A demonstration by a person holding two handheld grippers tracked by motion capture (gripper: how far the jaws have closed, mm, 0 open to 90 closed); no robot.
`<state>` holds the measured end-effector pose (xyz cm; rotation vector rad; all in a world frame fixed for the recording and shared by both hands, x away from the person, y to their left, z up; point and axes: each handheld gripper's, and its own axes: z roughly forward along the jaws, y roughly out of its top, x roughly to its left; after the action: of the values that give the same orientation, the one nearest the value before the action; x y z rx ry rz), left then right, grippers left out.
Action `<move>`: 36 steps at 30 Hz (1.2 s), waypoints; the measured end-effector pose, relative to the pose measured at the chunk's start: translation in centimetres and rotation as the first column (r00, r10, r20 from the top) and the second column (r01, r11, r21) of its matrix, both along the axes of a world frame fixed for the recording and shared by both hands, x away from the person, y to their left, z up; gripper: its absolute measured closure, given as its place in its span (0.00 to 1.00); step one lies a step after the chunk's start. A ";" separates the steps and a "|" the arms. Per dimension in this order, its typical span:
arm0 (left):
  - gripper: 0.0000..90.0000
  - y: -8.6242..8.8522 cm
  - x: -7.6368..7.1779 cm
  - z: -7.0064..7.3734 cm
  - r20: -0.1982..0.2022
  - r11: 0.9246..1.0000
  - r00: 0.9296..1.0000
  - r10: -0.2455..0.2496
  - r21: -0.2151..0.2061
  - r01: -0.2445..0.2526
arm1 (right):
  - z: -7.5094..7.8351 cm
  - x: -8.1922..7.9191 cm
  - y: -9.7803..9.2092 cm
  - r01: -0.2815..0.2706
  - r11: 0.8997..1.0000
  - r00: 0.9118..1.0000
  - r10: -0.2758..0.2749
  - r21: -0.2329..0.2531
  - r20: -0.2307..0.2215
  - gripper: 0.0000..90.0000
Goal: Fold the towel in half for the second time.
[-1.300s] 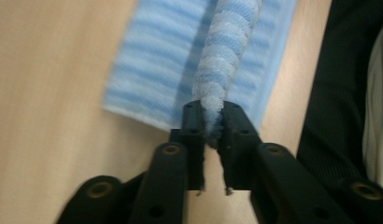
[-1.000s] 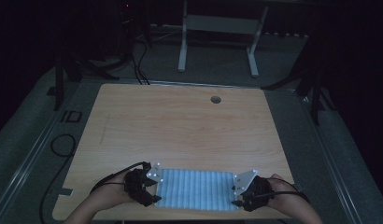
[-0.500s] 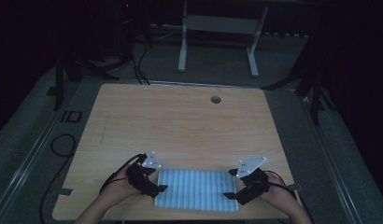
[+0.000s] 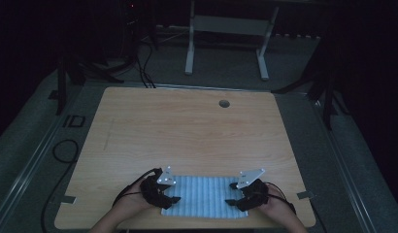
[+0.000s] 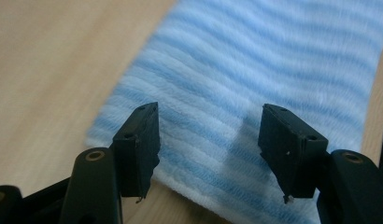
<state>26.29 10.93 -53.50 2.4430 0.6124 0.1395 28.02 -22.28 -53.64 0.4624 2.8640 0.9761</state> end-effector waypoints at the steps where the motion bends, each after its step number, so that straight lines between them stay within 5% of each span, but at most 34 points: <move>1: 0.43 0.0 0.2 -0.1 -0.005 1.000 1.000 -0.002 -0.001 0.002 | 0.0 0.2 0.0 0.002 1.000 1.000 -0.002 0.002 0.001 0.43; 10: 0.43 0.3 2.8 -0.1 -0.033 1.000 0.999 0.028 -0.011 -0.028 | -0.1 2.9 0.1 0.007 1.000 0.999 -0.007 0.004 -0.034 0.43; 24: 0.38 1.2 7.4 -0.1 0.003 0.993 0.994 0.114 -0.031 -0.114 | -0.1 8.6 1.8 0.088 0.996 0.996 -0.088 0.009 -0.031 0.37; 30: 0.20 2.4 7.3 0.8 0.028 0.982 0.988 0.155 -0.109 -0.151 | 0.7 8.4 1.4 0.093 0.995 0.996 -0.093 0.036 -0.005 0.22; 36: 0.19 4.0 6.9 0.8 0.025 0.970 0.979 0.201 -0.146 -0.195 | 1.4 7.8 -0.3 0.127 0.986 0.992 -0.129 0.107 0.010 0.19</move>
<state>33.17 14.94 -52.68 2.2330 0.8197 0.2172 35.77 -22.60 -52.26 0.6354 2.7373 1.1072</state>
